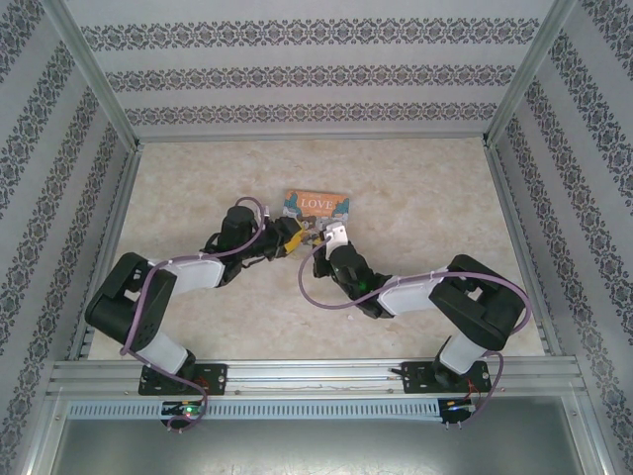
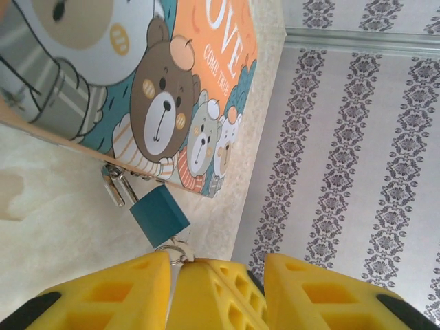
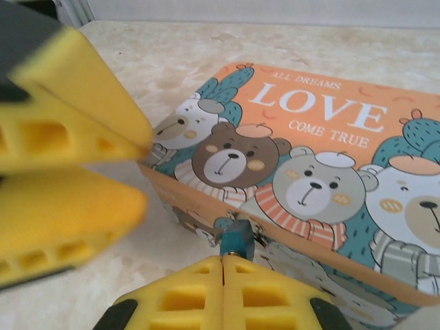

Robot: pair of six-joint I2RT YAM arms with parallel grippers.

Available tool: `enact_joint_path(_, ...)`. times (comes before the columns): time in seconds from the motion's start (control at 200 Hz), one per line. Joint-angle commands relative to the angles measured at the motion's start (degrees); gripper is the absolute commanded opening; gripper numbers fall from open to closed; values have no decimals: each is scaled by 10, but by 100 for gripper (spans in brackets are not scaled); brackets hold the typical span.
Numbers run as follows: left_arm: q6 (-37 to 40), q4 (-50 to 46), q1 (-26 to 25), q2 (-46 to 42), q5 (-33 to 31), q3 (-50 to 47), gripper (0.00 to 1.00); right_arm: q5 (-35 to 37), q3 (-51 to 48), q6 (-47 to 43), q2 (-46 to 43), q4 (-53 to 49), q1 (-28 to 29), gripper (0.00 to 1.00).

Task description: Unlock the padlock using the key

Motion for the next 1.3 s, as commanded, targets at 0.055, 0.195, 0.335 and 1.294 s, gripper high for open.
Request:
enact_joint_path(0.055, 67, -84, 25, -65, -29, -5, 40, 10, -27, 82, -35, 3, -15, 0)
enact_joint_path(0.195, 122, -159, 40, -121, -60, 3, 42, -6, -46, 157, -50, -1, -26, 0)
enact_joint_path(0.335, 170, -221, 50, -175, -96, 10, 45, -25, -61, 216, -53, 0, -34, 0)
enact_joint_path(1.294, 257, -312, 69, -286, -184, 24, 53, -104, -98, 491, -6, 36, -73, 0)
